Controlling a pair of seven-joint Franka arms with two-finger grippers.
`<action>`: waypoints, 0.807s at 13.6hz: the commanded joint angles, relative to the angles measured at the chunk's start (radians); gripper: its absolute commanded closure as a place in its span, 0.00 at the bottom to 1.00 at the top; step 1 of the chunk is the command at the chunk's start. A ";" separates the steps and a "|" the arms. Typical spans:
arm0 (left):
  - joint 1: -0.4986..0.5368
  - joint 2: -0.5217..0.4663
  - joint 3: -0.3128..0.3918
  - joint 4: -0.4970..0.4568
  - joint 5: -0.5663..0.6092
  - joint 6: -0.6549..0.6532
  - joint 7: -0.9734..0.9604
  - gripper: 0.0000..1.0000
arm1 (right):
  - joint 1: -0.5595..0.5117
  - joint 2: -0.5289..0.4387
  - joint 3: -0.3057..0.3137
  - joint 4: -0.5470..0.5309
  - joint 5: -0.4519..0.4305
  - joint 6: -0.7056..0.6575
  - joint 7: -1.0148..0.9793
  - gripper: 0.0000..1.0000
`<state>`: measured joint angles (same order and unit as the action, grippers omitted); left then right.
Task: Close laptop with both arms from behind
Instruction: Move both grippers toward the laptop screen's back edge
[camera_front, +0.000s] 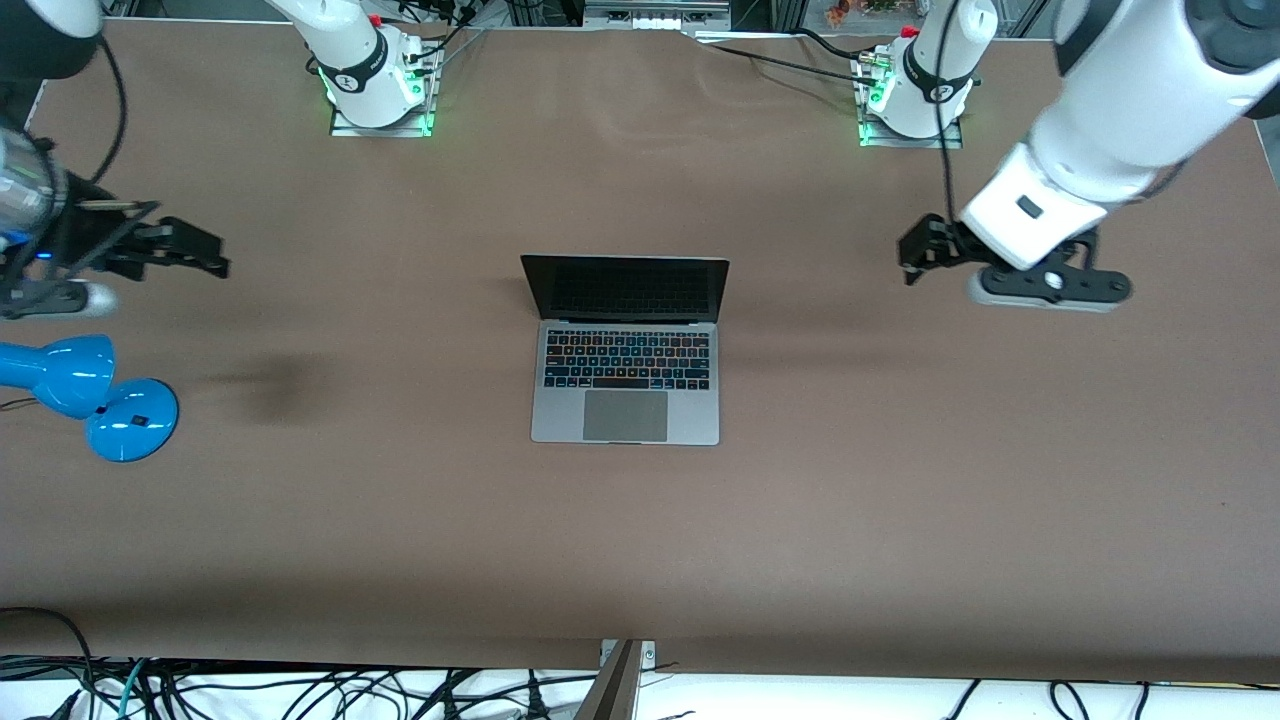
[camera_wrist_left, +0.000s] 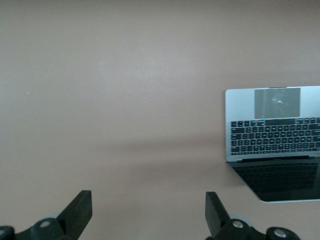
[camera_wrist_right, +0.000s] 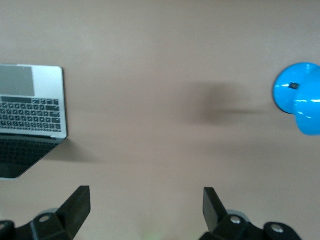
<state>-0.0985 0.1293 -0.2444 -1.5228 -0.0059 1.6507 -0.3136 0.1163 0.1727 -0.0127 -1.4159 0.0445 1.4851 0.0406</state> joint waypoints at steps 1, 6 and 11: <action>0.002 0.001 -0.044 0.016 -0.005 -0.008 -0.071 0.00 | 0.069 -0.001 0.000 -0.009 0.011 0.003 0.018 0.00; 0.002 0.003 -0.088 0.015 -0.003 -0.031 -0.120 0.00 | 0.173 0.017 0.000 -0.005 0.014 0.011 0.220 0.00; -0.041 0.001 -0.092 0.016 -0.003 -0.048 -0.183 0.00 | 0.268 0.047 0.000 0.005 0.012 0.012 0.372 0.00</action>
<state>-0.1274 0.1293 -0.3343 -1.5228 -0.0059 1.6252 -0.4598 0.3464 0.2070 -0.0075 -1.4159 0.0458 1.4903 0.3507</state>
